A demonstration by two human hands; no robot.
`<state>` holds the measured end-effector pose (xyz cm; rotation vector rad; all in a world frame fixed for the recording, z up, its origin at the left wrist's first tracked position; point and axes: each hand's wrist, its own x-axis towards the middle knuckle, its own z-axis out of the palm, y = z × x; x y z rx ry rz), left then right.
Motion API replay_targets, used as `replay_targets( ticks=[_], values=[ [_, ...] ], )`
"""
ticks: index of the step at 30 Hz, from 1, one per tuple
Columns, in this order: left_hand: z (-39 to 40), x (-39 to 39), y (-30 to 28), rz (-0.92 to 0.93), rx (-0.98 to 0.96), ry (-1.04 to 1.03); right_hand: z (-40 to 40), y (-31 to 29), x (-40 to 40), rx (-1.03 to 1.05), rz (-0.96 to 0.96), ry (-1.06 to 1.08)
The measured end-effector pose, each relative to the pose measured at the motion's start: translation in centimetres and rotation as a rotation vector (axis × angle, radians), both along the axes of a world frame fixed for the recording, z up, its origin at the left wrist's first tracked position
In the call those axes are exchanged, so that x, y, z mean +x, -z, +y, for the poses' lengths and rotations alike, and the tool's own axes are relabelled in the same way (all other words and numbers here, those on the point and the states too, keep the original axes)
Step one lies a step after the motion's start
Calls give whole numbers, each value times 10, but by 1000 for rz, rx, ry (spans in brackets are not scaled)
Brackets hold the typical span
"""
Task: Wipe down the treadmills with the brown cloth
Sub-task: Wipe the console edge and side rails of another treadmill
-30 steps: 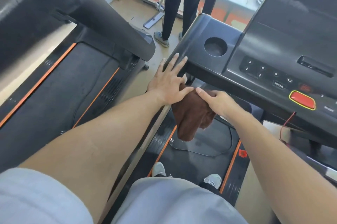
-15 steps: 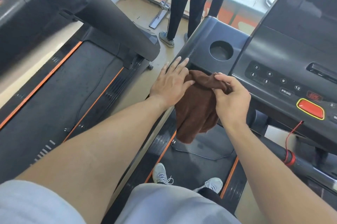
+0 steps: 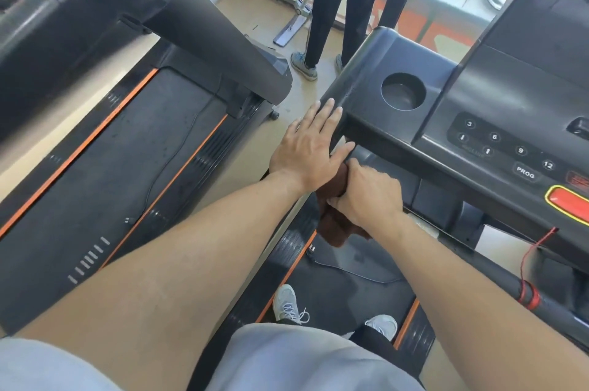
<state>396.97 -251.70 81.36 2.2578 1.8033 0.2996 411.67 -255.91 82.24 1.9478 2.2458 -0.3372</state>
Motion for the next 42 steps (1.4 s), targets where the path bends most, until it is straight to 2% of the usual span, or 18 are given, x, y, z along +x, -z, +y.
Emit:
replay_targets(
  ticks=[2,4,9,11,12,15,16,18,20,22,24,28,31,33,37,42],
  values=[
    [0,0,1,-8,13,-2,14,3,3,-56,32,-28],
    [0,0,2,-27,28,-6,29,-2,8,-221,88,-46],
    [-1,1,0,-41,21,-29,64,-5,25,-776,502,100],
    [-1,3,1,-28,24,-40,69,-1,30,-923,591,165],
    [-1,3,1,-18,27,-49,70,-1,30,-927,598,159],
    [-1,4,3,22,41,-111,59,3,24,-673,467,44],
    [-1,5,3,38,37,-128,48,5,21,-512,370,6],
    [-1,7,2,79,28,-141,19,16,17,-61,177,-71],
    [-1,9,1,99,22,-145,-3,26,19,193,84,-137],
    [-2,9,0,83,29,-149,-4,22,26,144,117,-132],
    [-2,9,-1,61,33,-149,2,8,40,-51,136,-120],
    [-3,8,-2,65,16,-160,8,-9,102,-501,14,-103],
    [-2,8,-3,52,13,-158,3,-7,144,-719,171,28],
    [-2,7,-2,39,18,-158,-6,-3,147,-647,206,47],
    [0,6,-1,-6,14,-166,-22,-2,114,-275,90,-6],
    [1,5,-3,-77,15,-174,-9,-3,50,-64,274,-30]
  ],
)
